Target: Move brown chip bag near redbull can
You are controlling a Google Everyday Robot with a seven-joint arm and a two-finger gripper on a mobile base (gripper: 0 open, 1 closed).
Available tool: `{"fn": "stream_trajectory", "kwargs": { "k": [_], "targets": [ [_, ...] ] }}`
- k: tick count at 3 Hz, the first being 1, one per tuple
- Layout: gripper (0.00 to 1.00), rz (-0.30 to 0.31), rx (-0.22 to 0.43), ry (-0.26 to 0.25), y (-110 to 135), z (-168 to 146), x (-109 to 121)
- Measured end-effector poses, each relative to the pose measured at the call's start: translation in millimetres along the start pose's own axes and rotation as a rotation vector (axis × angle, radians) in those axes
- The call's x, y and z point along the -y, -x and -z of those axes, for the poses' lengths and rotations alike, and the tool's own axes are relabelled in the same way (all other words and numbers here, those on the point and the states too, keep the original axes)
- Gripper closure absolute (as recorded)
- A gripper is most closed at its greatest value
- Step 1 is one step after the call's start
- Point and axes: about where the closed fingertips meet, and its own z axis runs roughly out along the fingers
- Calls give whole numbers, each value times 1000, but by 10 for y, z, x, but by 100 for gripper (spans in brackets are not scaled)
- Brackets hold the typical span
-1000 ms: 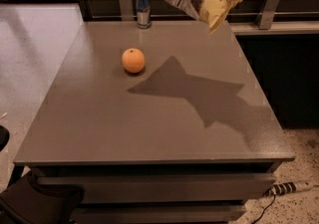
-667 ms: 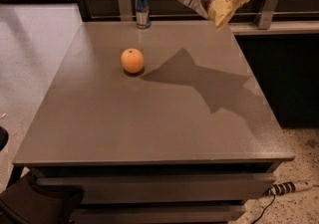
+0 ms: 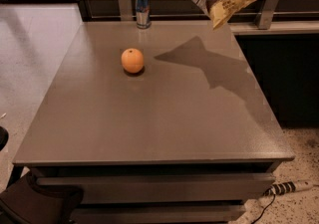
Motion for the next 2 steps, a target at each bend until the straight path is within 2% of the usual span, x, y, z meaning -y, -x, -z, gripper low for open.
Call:
{"fn": "stream_trajectory", "kwargs": {
  "k": [1, 2],
  "targets": [
    [100, -78, 36, -98, -122, -491, 341],
    [100, -174, 38, -194, -187, -952, 592]
  ]
}}
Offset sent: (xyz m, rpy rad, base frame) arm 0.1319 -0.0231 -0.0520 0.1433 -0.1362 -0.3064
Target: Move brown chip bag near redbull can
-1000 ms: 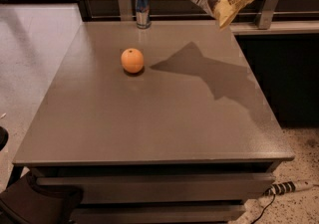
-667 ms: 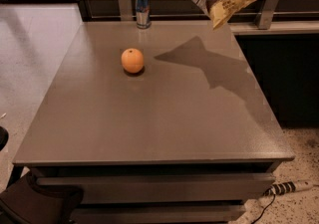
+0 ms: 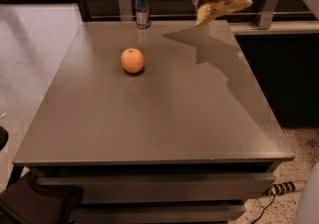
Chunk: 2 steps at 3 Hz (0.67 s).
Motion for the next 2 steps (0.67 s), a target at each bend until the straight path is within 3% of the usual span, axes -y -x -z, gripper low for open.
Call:
{"fn": "stream_trajectory", "kwargs": {
  "k": [1, 2],
  "targets": [
    [100, -56, -10, -37, -49, -244, 19],
    [96, -100, -3, -23, -50, -518, -103]
  ]
}}
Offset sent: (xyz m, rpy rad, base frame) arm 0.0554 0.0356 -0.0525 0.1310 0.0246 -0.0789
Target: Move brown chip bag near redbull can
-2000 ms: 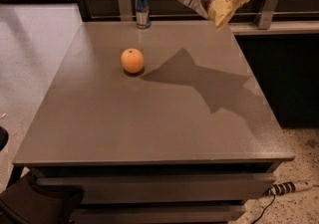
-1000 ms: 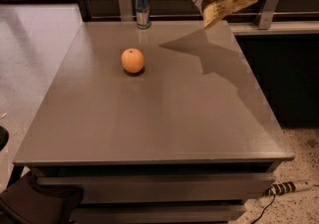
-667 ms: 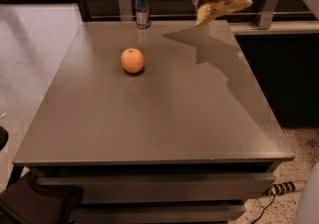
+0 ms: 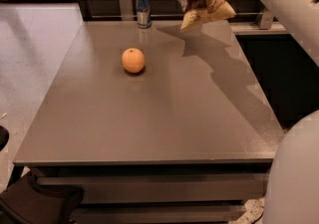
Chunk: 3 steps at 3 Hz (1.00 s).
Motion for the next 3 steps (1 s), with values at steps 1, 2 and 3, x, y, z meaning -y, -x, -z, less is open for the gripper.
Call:
{"fn": "stream_trajectory", "kwargs": {
  "k": [1, 2, 3],
  "targets": [
    [73, 5, -2, 1, -1, 2, -9],
    [51, 5, -3, 4, -7, -14, -24],
    [19, 6, -5, 8, -14, -37, -46]
  ]
}}
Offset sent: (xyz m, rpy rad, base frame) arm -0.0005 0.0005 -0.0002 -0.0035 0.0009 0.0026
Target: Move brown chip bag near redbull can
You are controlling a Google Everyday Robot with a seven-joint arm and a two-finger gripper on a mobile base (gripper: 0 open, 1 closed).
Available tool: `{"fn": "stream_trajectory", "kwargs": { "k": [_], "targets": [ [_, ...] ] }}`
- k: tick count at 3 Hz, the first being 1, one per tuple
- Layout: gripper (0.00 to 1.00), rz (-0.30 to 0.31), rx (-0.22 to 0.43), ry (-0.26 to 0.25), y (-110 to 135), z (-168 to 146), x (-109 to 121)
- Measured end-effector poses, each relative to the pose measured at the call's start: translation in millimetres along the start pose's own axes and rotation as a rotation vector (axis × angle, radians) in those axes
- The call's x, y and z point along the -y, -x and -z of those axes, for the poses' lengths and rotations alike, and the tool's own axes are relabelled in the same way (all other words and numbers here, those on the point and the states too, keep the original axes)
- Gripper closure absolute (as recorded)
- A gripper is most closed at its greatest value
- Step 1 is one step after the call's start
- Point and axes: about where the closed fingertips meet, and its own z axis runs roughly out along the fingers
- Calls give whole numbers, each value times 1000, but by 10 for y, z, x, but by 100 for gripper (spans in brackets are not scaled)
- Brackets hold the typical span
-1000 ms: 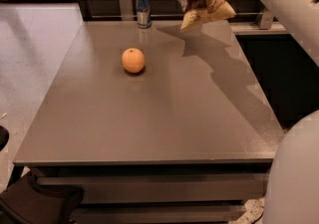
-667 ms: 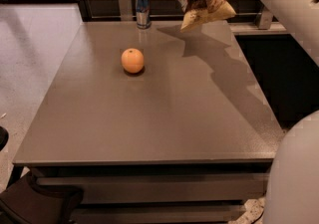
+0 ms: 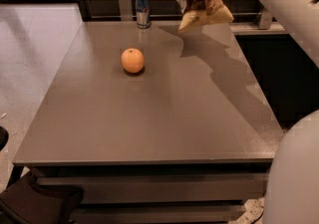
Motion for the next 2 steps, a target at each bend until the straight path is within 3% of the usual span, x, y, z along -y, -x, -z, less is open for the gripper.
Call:
{"fn": "stream_trajectory", "kwargs": {
  "k": [1, 2],
  "targets": [
    [0, 1, -2, 3, -6, -20, -20],
    [0, 1, -2, 3, -6, -20, -20]
  ]
}}
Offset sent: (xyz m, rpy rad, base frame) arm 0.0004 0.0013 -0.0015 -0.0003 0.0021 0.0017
